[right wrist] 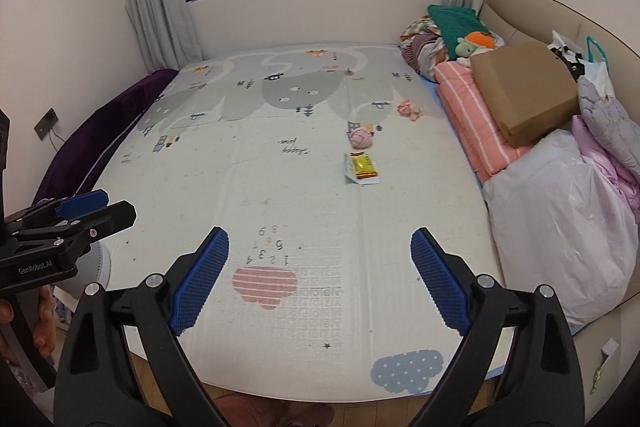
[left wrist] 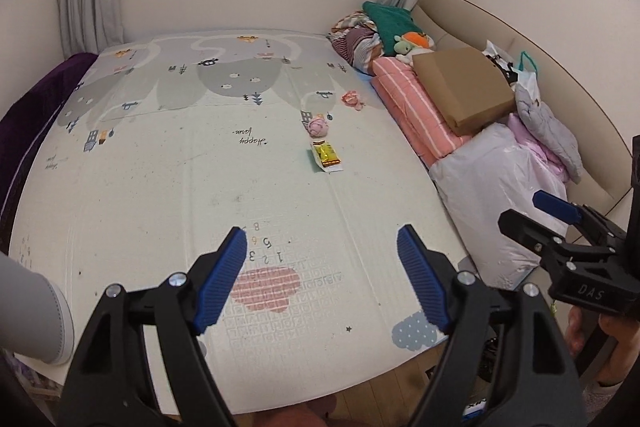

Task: Collect trash
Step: 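Move both tools back toward the pink yarn ball and plastic bag, then grasp the pink yarn ball with the left tool while the right tool grasps the pink-orange plastic bag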

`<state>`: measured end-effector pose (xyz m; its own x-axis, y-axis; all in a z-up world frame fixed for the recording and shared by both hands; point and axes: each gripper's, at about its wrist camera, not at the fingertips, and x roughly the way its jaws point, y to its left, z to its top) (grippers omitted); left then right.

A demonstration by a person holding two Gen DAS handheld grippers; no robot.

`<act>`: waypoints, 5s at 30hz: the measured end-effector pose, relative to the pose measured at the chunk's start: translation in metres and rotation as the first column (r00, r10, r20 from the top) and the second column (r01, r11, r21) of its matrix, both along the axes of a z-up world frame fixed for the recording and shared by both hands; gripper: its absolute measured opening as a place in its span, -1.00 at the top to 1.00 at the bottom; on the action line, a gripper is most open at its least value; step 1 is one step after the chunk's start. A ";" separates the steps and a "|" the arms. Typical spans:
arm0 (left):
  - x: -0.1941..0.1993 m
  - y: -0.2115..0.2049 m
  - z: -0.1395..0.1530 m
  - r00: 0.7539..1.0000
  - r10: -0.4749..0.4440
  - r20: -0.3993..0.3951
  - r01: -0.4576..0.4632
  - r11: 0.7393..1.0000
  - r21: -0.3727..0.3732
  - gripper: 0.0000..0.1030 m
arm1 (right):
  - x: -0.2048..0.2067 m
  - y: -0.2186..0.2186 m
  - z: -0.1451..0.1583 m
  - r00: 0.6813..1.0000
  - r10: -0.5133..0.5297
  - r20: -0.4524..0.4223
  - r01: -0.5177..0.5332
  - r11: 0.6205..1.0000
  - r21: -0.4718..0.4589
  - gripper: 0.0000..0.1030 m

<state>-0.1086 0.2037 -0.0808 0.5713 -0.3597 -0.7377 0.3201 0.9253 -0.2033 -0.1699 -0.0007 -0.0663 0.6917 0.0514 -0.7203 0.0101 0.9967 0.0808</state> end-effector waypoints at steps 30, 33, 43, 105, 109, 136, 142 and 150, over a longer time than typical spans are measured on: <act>0.236 -0.178 -0.045 0.996 0.087 -0.024 -0.087 0.996 -0.019 -0.51 | 0.249 -0.178 -0.044 0.997 0.078 -0.029 -0.078 0.997 0.002 -0.73; 0.252 -0.200 -0.058 0.988 0.151 -0.032 -0.151 0.988 -0.002 -0.51 | 0.280 -0.204 -0.056 0.992 0.127 -0.025 -0.127 0.992 0.003 -0.73; 0.309 -0.260 -0.095 0.977 0.208 -0.045 -0.206 0.977 0.050 -0.51 | 0.361 -0.269 -0.099 0.983 0.181 -0.033 -0.182 0.983 -0.030 -0.72; 0.553 -0.276 -0.351 0.973 0.189 -0.129 -0.176 0.978 0.109 -0.42 | 0.678 -0.278 -0.376 0.975 0.182 -0.129 -0.194 0.977 -0.089 0.46; 0.554 -0.277 -0.344 0.978 0.181 -0.107 -0.169 0.979 0.110 -0.42 | 0.666 -0.280 -0.370 0.976 0.185 -0.113 -0.194 0.978 -0.081 0.48; 0.513 -0.266 -0.367 0.966 0.195 -0.171 -0.165 0.971 0.173 -0.42 | 0.565 -0.253 -0.359 0.966 0.225 -0.131 -0.235 0.970 -0.067 0.48; 0.514 -0.263 -0.392 0.955 0.215 -0.204 -0.167 0.959 0.231 -0.42 | 0.555 -0.241 -0.366 0.956 0.253 -0.150 -0.266 0.961 -0.074 0.48; 0.518 -0.273 -0.396 0.965 0.172 -0.197 -0.125 0.966 0.227 -0.15 | 0.545 -0.228 -0.361 0.944 0.287 -0.163 -0.303 0.950 -0.081 0.48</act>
<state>0.4093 -0.0692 -0.4767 0.4275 -0.1057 -0.8978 0.1463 0.9881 -0.0467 0.3753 -0.2286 -0.4278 0.5424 0.1569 -0.8254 -0.2817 0.9595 -0.0028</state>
